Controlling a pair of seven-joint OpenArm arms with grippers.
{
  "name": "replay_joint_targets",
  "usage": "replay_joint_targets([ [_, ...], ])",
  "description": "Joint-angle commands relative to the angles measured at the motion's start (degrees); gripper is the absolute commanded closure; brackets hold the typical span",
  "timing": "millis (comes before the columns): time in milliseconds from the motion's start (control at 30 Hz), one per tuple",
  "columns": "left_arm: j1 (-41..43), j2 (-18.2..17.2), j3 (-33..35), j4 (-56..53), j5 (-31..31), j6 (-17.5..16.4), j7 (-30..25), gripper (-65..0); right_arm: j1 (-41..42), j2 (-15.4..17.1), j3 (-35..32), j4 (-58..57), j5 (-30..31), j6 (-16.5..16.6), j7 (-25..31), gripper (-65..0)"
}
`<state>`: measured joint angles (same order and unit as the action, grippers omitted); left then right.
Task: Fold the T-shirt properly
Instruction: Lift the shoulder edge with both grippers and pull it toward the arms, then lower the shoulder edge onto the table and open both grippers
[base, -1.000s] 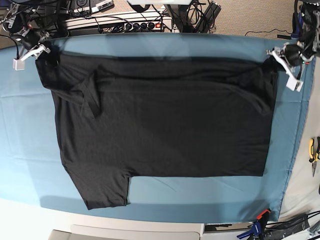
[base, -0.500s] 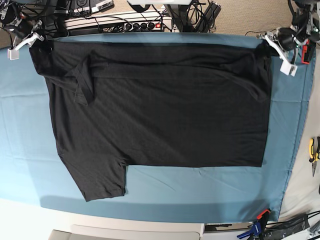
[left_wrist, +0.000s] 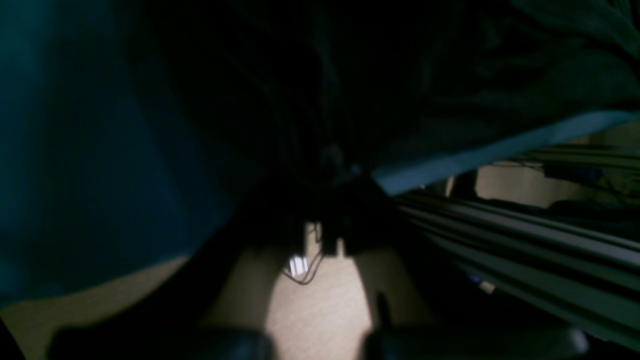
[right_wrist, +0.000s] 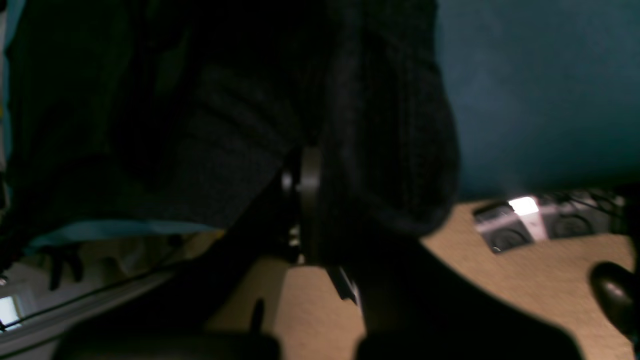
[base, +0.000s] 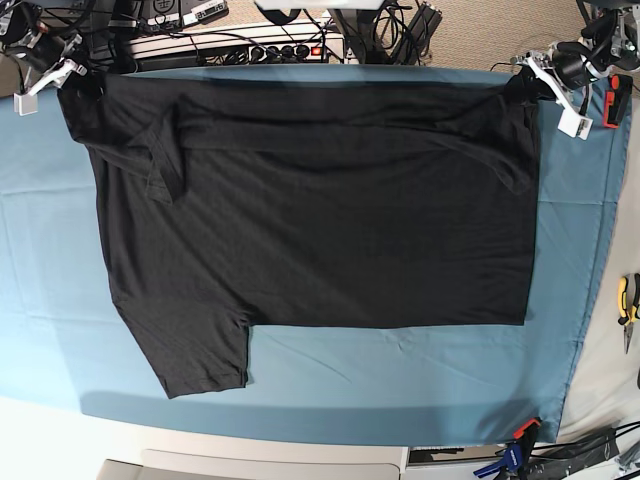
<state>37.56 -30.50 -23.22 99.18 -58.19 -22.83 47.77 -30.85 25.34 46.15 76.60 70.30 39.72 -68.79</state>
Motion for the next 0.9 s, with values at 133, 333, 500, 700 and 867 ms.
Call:
replay_joint_targets([
  [133, 0.70, -0.81, -0.22, 0.33, 1.20, 0.26, 1.55, 0.0, -0.74, 4.37, 0.46, 0.28, -2.95, -0.48, -0.61, 0.0],
  [333, 0.72, -0.76, -0.22, 0.33, 1.20, 0.26, 1.64, 0.0, -0.72, 4.94, 0.46, 0.28, -3.26, -0.48, -0.15, 0.0],
  [500, 0.70, -0.74, -0.22, 0.33, 1.16, 0.28, 1.81, 0.0, -0.72, 4.79, 0.46, 0.28, -3.26, -0.48, 0.09, 0.0],
  [700, 0.70, -0.74, -0.22, 0.33, 1.16, 0.26, 1.77, 0.0, -0.72, 4.61, 0.46, 0.28, -3.26, -0.48, 0.85, 0.0],
  [867, 0.70, -0.61, -0.22, 0.33, 1.16, 0.26, 1.73, -1.5, -0.72, 3.69, 0.46, 0.28, -4.04, -0.46, 1.18, -0.6],
])
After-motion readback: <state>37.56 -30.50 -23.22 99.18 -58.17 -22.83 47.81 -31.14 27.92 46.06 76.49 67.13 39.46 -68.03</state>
